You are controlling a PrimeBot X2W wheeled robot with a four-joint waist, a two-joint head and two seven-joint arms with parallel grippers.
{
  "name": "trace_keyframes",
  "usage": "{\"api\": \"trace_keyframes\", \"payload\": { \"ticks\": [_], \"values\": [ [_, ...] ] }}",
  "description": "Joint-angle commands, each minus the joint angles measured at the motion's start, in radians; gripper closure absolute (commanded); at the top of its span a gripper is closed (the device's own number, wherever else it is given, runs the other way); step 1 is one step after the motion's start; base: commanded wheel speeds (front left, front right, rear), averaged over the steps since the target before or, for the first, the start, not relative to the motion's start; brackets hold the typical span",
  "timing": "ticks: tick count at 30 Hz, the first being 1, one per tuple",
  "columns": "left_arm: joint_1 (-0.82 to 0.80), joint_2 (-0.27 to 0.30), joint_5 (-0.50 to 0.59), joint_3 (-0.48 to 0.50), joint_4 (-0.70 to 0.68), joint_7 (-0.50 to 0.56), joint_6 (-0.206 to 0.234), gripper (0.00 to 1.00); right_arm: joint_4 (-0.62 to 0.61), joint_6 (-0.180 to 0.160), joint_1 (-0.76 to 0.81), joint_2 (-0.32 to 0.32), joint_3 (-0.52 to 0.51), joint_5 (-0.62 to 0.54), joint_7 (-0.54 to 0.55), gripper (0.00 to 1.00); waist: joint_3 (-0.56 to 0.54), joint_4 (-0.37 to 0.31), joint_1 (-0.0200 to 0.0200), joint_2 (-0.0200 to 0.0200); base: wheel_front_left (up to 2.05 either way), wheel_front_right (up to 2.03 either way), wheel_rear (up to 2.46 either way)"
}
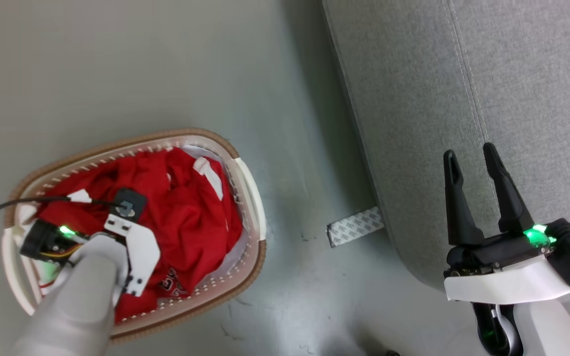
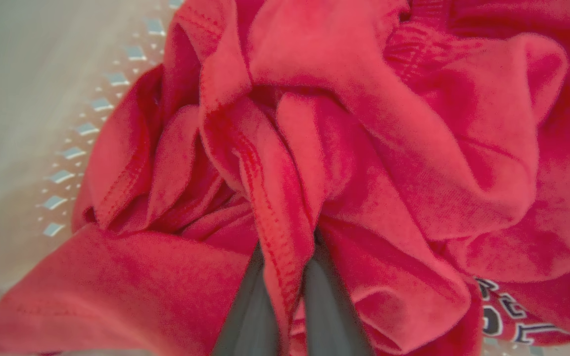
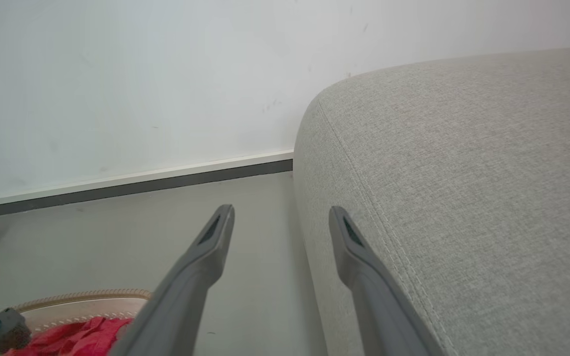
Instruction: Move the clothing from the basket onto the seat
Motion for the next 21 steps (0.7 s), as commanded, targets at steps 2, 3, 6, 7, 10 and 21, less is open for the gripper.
{"api": "trace_keyframes", "payload": {
  "ticks": [2, 3, 6, 7, 10, 21],
  "values": [
    [0.012, -0.021, -0.036, 0.015, -0.005, -0.033, -0.002, 1.00, 0.013, -0.002, 0.019, -0.002, -0.005, -0.010, 0.000, 0.00, -0.041, 0.028, -0.0001, 0.0000, 0.00, 0.00, 0.00],
    [0.019, -0.031, -0.048, 0.024, -0.009, -0.048, -0.004, 1.00, 0.016, -0.002, 0.023, -0.002, -0.006, -0.016, 0.000, 0.00, -0.057, 0.037, -0.0001, 0.0000, 0.00, 0.00, 0.00],
    [0.042, -0.064, -0.094, 0.042, -0.021, -0.099, -0.014, 1.00, 0.026, -0.002, 0.038, -0.002, -0.020, -0.042, 0.000, 0.00, -0.122, 0.071, -0.0001, 0.0000, 0.00, 0.00, 0.00],
    [0.051, -0.076, -0.103, 0.046, -0.027, -0.115, -0.021, 1.00, 0.031, -0.002, 0.046, -0.002, -0.025, -0.049, 0.000, 0.00, -0.147, 0.084, -0.0001, 0.0000, 0.00, 0.00, 0.00],
    [0.081, -0.106, -0.137, 0.055, -0.043, -0.157, -0.042, 1.00, 0.045, -0.002, 0.070, -0.003, -0.037, -0.078, 0.000, 0.00, -0.229, 0.125, -0.0001, 0.0000, 0.00, 0.00, 0.00],
    [0.194, -0.172, -0.240, 0.062, -0.185, -0.198, -0.101, 1.00, 0.096, -0.002, 0.202, -0.003, -0.060, -0.139, 0.000, 0.00, -0.532, 0.222, -0.0001, 0.0000, 0.00, 0.00, 0.00]
  ]
}}
